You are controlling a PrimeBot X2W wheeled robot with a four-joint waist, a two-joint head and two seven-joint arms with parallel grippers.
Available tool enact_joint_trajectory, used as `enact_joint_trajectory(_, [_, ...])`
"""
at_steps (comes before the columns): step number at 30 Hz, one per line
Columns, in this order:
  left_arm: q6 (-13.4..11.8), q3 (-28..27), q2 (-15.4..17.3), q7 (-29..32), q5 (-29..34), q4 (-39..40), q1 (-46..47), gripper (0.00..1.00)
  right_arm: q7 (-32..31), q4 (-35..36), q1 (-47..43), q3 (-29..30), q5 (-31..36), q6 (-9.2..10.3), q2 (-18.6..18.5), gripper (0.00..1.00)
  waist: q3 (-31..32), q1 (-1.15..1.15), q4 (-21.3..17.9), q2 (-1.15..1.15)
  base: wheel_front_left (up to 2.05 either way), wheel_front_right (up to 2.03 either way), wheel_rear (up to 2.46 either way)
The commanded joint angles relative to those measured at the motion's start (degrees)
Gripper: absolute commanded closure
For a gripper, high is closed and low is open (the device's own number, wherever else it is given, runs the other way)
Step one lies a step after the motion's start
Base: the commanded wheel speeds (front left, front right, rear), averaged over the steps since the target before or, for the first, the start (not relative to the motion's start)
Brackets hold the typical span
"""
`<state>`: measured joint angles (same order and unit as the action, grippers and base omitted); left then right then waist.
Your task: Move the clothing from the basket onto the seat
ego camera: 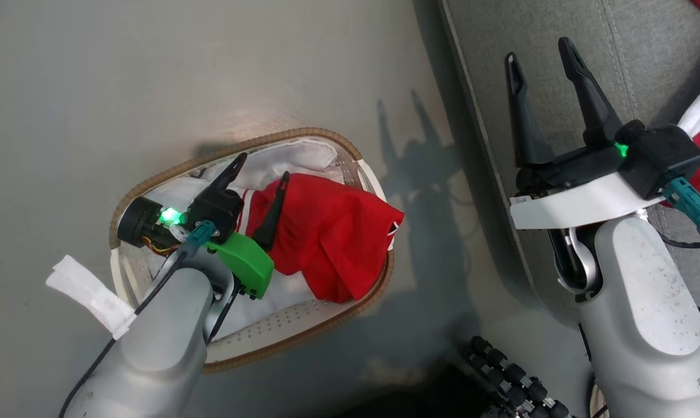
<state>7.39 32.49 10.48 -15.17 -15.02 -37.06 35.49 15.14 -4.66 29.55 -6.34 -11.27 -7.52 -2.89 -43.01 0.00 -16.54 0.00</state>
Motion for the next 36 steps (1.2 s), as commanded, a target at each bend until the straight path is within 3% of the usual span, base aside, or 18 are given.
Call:
enact_joint_trajectory(1, [0.16, 1.45, 1.15, 0.04, -0.23, -0.80, 1.82, 0.00, 0.01, 0.37, 0.93, 0.04, -0.47, 0.06, -0.07, 0.00, -4.38, 0.00, -2.88, 0.00, 0.00, 0.00, 0.00])
enact_joint_trajectory(13, [0.16, 15.05, 3.74, 0.04, -5.84, -11.00, 7.54, 0.00, 0.01, 0.38, 0.16, -0.15, -0.91, 0.06, -0.07, 0.00, -8.87, 0.00, -3.13, 0.00, 0.00, 0.00, 0.00])
enact_joint_trajectory(28, [0.17, 27.51, 1.68, 0.92, -18.27, -23.08, 11.33, 0.00, 0.01, -0.58, -0.39, -0.84, 0.06, 0.06, -0.08, 0.00, -9.39, 0.00, -1.98, 0.00, 0.00, 0.00, 0.00])
enact_joint_trajectory(29, [0.17, 28.58, 1.69, 1.36, -19.81, -22.94, 11.24, 0.12, 0.01, -0.60, -0.32, -0.89, 0.03, 0.06, -0.09, 0.00, -9.26, 0.00, -1.96, 0.00, 0.00, 0.00, 0.00])
enact_joint_trajectory(30, [0.17, 29.64, 1.81, 1.37, -20.59, -22.59, 11.39, 0.12, 0.01, -0.53, -0.23, -0.93, 0.11, 0.06, -0.09, 0.00, -9.16, 0.00, -1.93, 0.00, 0.00, 0.00, 0.00])
enact_joint_trajectory(31, [0.17, 30.51, 2.05, 1.37, -22.07, -22.33, 11.76, 1.00, 0.01, -0.37, -0.16, -0.84, 0.20, 0.06, -0.08, 0.00, -9.03, 0.00, -1.84, 0.00, 0.00, 0.00, 0.00])
enact_joint_trajectory(36, [0.17, 34.26, 2.66, 0.98, -27.28, -21.14, 12.48, 1.00, 0.01, -0.65, -0.18, -0.34, 0.45, 0.06, -0.09, 0.00, -7.74, 0.00, -1.70, 0.00, 0.00, 0.00, 0.00])
